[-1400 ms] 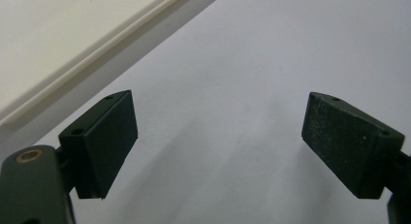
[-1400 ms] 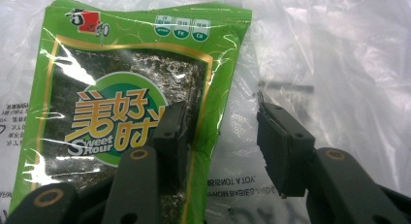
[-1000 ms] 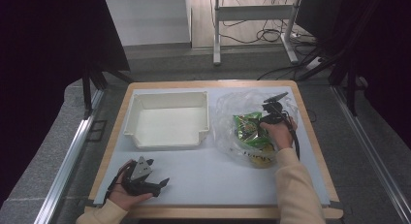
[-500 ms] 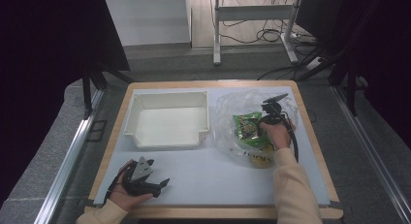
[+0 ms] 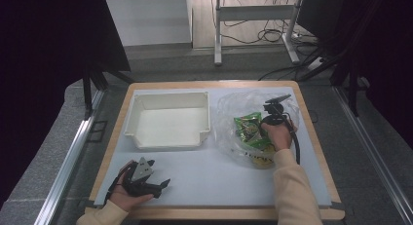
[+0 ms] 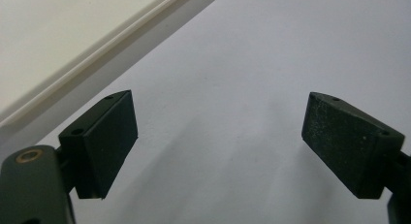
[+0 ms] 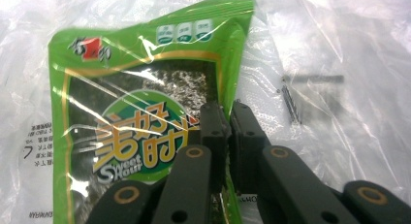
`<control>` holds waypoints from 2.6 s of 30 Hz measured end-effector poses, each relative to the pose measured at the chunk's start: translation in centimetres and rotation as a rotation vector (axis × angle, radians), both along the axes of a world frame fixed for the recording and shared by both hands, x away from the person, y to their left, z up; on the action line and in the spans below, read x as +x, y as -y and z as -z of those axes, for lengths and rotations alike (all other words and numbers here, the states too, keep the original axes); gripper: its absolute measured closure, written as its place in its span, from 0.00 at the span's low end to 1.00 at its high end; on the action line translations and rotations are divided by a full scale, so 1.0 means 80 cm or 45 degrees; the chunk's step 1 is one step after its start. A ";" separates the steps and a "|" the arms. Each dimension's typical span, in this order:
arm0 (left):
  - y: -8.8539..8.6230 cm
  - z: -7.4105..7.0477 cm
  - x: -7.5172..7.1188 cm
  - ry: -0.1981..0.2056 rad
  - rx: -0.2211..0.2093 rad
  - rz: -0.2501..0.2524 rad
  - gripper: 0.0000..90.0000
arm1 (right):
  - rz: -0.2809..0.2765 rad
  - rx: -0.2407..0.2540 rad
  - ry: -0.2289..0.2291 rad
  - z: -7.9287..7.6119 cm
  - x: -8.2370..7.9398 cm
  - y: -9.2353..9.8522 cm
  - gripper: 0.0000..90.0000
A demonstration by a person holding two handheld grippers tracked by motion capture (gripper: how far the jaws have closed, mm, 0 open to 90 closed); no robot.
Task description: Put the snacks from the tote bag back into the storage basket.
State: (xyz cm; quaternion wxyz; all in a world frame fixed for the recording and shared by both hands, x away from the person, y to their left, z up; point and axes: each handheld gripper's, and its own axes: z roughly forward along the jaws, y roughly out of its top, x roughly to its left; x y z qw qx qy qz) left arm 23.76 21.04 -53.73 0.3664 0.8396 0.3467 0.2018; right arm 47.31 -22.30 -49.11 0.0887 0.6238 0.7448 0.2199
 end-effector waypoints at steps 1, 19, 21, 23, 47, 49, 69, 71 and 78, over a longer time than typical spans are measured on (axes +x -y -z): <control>0.000 0.000 0.000 -0.001 0.000 0.000 0.14 | 0.005 -0.006 0.002 -0.001 -0.001 -0.001 0.97; -0.003 -0.001 0.000 0.006 -0.006 -0.007 0.14 | -0.018 0.072 0.043 -0.018 -0.009 0.009 1.00; -0.003 -0.001 0.000 0.006 -0.005 -0.006 0.14 | -0.018 0.076 0.064 -0.024 -0.012 0.013 1.00; -0.002 -0.001 0.000 0.006 -0.004 -0.006 0.14 | -0.012 0.087 0.078 -0.028 -0.015 0.018 1.00; -0.002 0.000 0.001 0.004 -0.002 -0.010 0.14 | 0.032 0.198 0.219 -0.054 -0.032 0.051 1.00; -0.002 0.000 0.001 0.004 -0.001 -0.010 0.14 | 0.036 0.207 0.227 -0.056 -0.033 0.053 1.00; -0.002 0.000 0.001 0.003 -0.002 -0.012 0.14 | 0.025 0.292 0.296 -0.064 -0.036 0.062 1.00; -0.002 0.000 0.001 0.002 -0.001 -0.013 0.14 | 0.032 0.304 0.309 -0.065 -0.037 0.064 1.00; -0.002 0.000 0.001 0.002 0.000 -0.014 0.14 | 0.032 0.338 0.330 -0.068 -0.039 0.070 1.00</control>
